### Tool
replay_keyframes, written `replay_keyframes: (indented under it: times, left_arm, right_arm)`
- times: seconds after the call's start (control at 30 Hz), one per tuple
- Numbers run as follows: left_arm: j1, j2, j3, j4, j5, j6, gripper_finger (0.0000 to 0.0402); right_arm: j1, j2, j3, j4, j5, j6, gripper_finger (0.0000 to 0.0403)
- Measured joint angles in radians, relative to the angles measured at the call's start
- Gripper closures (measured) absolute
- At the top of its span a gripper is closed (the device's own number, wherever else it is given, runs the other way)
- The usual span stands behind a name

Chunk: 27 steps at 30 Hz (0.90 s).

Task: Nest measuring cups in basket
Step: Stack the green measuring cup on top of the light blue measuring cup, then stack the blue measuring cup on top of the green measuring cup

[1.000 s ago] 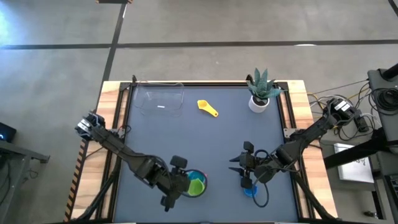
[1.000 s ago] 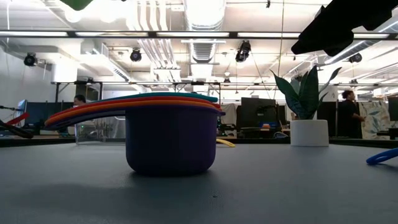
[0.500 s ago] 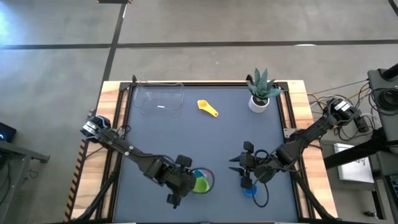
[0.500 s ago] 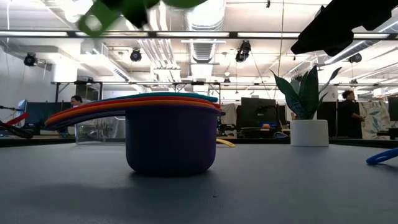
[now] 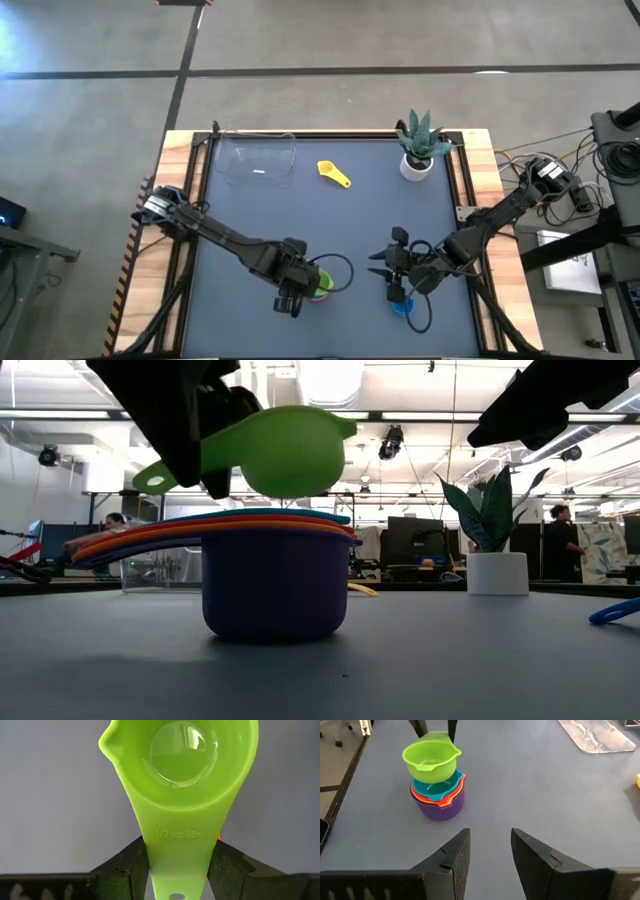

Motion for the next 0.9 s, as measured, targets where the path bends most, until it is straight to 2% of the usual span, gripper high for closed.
replay_keyframes:
  times: [0.17, 0.47, 0.63, 0.77, 0.9]
  left_arm:
    - [0.0, 0.032, 0.0, 0.003, 0.018, -0.016, 0.0237]
    - [0.0, 0.047, 0.0, -0.021, 0.026, -0.021, 0.0156]
    - [-0.004, 0.01, 0.058, -0.158, 0.021, -0.072, 0.014]
    - [-0.04, -0.031, 0.1, -0.18, -0.074, -0.075, 0.0144]
    - [-0.103, -0.089, 0.076, -0.04, -0.225, -0.023, 0.0155]
  right_arm:
    - [0.0, 0.0, 0.0, 0.001, 0.0, 0.0, 0.0271]
    - [0.0, 0.0, 0.0, 0.001, 0.0, 0.0, 0.0271]
    - [0.0, 0.0, 0.0, 0.001, 0.0, 0.0, 0.0271]
    - [0.0, 0.0, 0.0, 0.0, 0.0, 0.0, 0.0271]
    - [0.002, 0.0, 0.0, -0.001, -0.001, 0.0, 0.0271]
